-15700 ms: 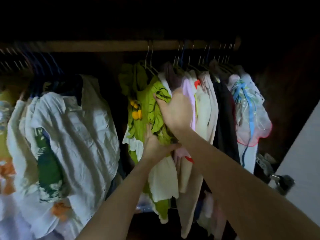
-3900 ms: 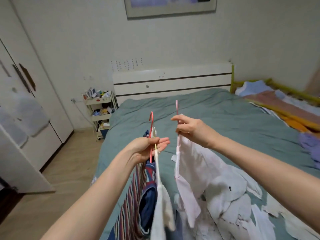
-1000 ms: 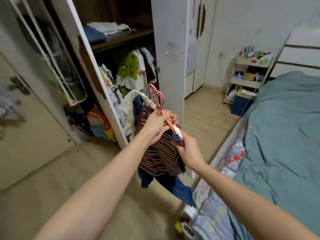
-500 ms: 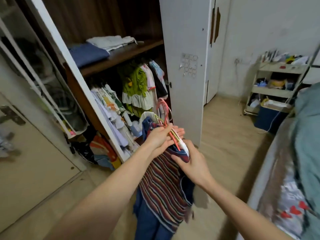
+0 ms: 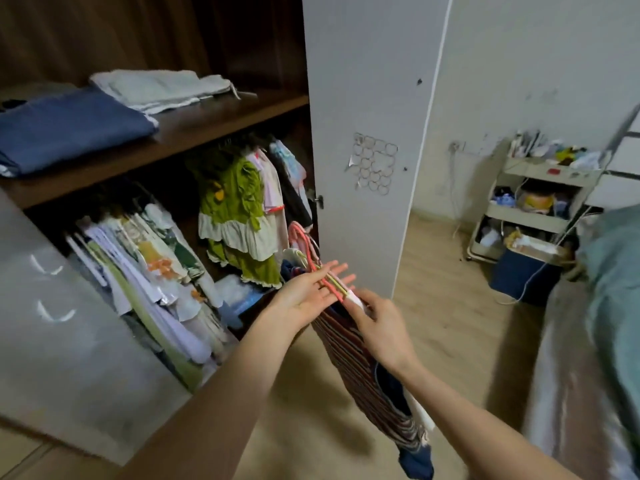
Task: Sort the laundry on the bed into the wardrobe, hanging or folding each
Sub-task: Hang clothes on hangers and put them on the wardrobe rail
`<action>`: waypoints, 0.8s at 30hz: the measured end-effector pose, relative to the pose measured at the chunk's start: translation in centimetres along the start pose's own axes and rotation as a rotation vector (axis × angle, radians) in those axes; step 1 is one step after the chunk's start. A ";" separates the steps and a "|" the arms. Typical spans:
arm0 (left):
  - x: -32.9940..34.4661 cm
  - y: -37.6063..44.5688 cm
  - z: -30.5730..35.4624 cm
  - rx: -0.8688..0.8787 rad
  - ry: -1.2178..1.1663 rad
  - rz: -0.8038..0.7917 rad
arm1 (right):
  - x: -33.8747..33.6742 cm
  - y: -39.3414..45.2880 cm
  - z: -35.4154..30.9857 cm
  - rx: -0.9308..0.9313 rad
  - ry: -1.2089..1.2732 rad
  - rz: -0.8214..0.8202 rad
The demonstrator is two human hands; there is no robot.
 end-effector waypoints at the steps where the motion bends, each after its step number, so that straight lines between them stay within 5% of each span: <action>1: -0.5 1.5 1.0 -0.001 -0.014 0.000 | 0.4 1.8 0.3 -0.002 0.005 0.004; 8: -3.2 9.2 8.0 0.066 -0.111 0.096 | 3.3 12.7 1.2 -0.102 -0.021 -0.052; 14: -7.7 15.5 13.9 0.129 -0.151 0.315 | 7.3 21.9 4.2 -0.284 -0.308 -0.388; 24: -14.2 26.2 17.6 0.279 -0.118 0.523 | 15.4 35.5 12.2 -0.301 0.008 -0.519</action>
Point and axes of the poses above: each hand's wrist, its own y-axis towards the middle knuckle, its own x-axis out of the palm, z = x × y, the point moved 4 cm from there along y, towards the middle knuckle, and after that the axes turned 11 degrees about y, right-handed, at the moved point
